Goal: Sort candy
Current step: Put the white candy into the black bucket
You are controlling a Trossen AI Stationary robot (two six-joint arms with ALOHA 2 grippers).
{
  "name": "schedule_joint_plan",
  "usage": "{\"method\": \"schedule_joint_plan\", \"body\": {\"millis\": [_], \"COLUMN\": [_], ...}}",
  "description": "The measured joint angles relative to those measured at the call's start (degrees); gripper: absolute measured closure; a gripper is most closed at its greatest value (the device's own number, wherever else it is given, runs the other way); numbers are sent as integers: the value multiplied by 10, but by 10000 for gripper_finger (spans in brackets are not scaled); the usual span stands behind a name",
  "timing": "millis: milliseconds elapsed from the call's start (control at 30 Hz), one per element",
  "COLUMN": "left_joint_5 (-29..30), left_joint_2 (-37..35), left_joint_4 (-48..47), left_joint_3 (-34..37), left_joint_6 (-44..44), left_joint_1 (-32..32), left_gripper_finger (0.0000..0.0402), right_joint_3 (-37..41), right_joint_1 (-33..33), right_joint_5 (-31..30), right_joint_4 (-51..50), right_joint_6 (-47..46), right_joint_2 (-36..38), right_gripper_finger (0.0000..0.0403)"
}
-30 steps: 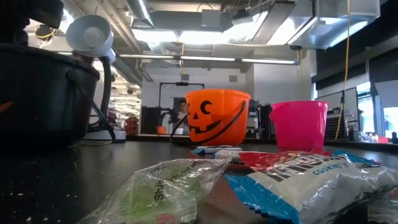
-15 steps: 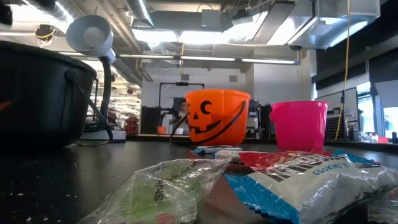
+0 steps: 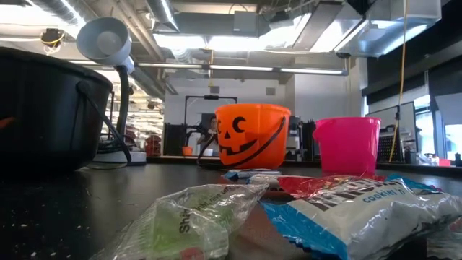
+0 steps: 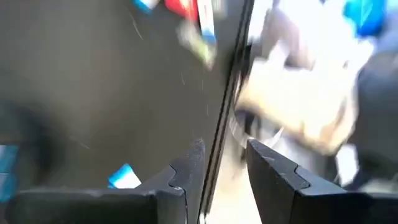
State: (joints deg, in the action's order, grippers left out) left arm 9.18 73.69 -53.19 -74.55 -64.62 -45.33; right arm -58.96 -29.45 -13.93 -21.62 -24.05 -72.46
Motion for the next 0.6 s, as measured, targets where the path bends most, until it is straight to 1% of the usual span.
{"method": "schedule_joint_plan", "body": {"millis": [100, 233, 300, 367, 433, 500, 600], "left_joint_5": [-52, -131, -152, -137, -113, -96, -44], "left_joint_2": [92, 196, 233, 261, 283, 291, 292], "left_joint_4": [-14, -81, -103, -106, -82, -53, -45], "left_joint_3": [-5, -5, -5, -5, -5, -5, -3], "left_joint_6": [-16, -96, -117, -137, -156, -168, -205], "left_joint_1": [-32, -71, -87, -106, -119, -126, -137], "left_gripper_finger": [291, 291, 291, 291, 291, 291, 291], "right_joint_3": [0, 0, 0, 0, 0, 0, 0], "right_joint_1": [-10, -23, -28, -33, -33, -33, -31], "right_joint_5": [-6, -9, -8, -5, -2, 4, 8], "right_joint_4": [-2, 11, 15, 16, 16, 14, 13], "right_joint_6": [-3, -4, -3, -3, -2, -2, 2], "right_joint_2": [-15, -35, -43, -47, -52, -53, -54], "right_gripper_finger": [269, 269, 269, 269, 269, 269, 269]}}
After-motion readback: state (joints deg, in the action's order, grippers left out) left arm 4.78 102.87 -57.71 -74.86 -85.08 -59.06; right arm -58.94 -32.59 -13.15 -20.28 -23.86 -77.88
